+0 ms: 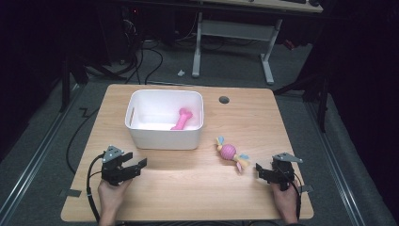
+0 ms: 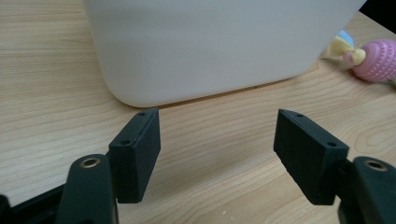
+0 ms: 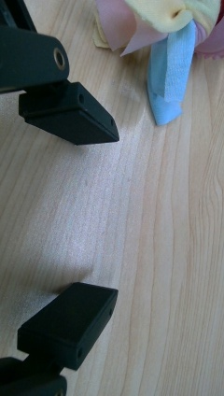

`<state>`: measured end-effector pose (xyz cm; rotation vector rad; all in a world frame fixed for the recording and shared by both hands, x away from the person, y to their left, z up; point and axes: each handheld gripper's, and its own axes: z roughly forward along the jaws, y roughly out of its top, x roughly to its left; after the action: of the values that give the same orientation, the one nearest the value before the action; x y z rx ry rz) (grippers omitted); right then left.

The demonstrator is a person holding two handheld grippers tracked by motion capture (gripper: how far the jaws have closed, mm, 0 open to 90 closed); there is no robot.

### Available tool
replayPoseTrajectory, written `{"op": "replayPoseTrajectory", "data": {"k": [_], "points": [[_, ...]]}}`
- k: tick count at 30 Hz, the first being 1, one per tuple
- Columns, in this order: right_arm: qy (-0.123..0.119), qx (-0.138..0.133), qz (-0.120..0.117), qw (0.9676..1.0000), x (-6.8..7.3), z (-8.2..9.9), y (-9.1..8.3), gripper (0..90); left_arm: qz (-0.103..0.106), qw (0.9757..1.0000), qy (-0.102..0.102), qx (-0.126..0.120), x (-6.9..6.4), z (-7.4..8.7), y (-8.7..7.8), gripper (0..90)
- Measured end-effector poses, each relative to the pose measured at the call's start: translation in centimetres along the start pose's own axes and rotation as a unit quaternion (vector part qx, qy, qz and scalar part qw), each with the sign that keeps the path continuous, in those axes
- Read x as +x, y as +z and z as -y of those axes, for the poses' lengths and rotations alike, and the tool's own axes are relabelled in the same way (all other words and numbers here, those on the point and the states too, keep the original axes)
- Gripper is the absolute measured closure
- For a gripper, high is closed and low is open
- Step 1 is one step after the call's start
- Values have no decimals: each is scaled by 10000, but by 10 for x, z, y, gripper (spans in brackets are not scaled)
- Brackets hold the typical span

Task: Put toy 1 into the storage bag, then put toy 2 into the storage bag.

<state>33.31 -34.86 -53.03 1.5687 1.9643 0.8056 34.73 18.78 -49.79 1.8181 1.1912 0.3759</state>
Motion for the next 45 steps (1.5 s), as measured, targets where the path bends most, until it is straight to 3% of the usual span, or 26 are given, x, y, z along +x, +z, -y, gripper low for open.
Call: {"op": "replayPoseTrajectory", "data": {"k": [9,13,15,19,21,24,28,33,35,45], "points": [[15,0,5,10000,0,-1,1,211,-389,9989,74,260,0,17,14,318],[16,4,-7,10000,0,-1,0,209,-386,9989,-151,207,5,21,20,318],[12,6,-16,10000,0,-1,0,199,-429,9987,-154,230,5,23,25,317],[-106,57,-164,9998,1,-1,2,149,-598,9976,-35,350,2,24,32,316],[-125,58,-184,9997,0,-1,2,148,-729,9966,144,364,-2,24,33,314],[-134,63,-173,9997,1,-2,2,145,-754,9953,270,553,-4,23,37,290],[-273,126,-282,9992,-2,-2,1,143,-729,9957,208,534,-3,22,38,277],[-285,253,-296,9988,-1,-5,0,173,-930,9918,542,687,-12,22,42,244],[-312,359,-264,9985,0,-7,-3,188,-906,9922,520,677,-11,22,42,240],[-488,82,-493,9976,15,-11,-20,203,-896,9921,541,689,-11,22,42,232]]}}
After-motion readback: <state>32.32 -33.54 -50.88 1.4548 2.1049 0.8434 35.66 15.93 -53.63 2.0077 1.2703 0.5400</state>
